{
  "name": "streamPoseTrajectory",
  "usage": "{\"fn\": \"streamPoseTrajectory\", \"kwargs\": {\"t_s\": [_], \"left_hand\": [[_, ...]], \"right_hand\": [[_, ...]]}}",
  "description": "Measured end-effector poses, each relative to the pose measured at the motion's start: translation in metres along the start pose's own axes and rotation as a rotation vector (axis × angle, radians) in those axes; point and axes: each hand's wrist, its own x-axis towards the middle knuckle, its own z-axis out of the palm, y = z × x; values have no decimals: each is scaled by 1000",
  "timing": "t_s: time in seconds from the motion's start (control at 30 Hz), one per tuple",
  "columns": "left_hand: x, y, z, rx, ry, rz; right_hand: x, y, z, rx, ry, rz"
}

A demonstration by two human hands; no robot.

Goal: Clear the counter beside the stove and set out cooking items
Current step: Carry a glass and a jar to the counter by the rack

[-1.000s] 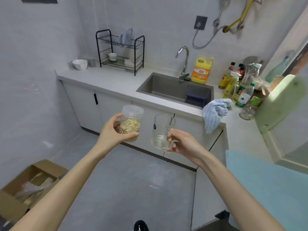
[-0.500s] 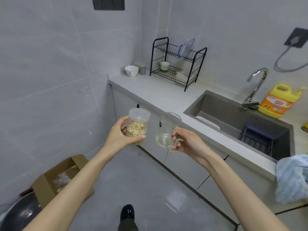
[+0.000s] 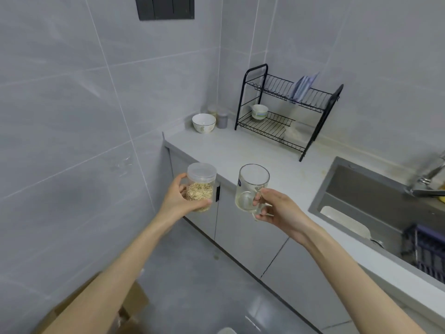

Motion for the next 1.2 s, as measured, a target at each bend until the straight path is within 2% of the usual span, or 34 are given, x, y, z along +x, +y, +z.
{"fn": "streamPoseTrajectory", "kwargs": {"t_s": [0.47,0.7,0.93,1.2], "left_hand": [[262,-29,-63,15,176,-23],[388,-42,-80,71,173,-118],[472,-69,-90,103,142,-222],[531,-100,-101,98,87,-255]], "right_hand": [[285,-44,21,2,-114,66],[421,-56,30,-93,-151,126],[508,-48,43,-56,-232,246],[562,-39,55,-56,-231,287]]}}
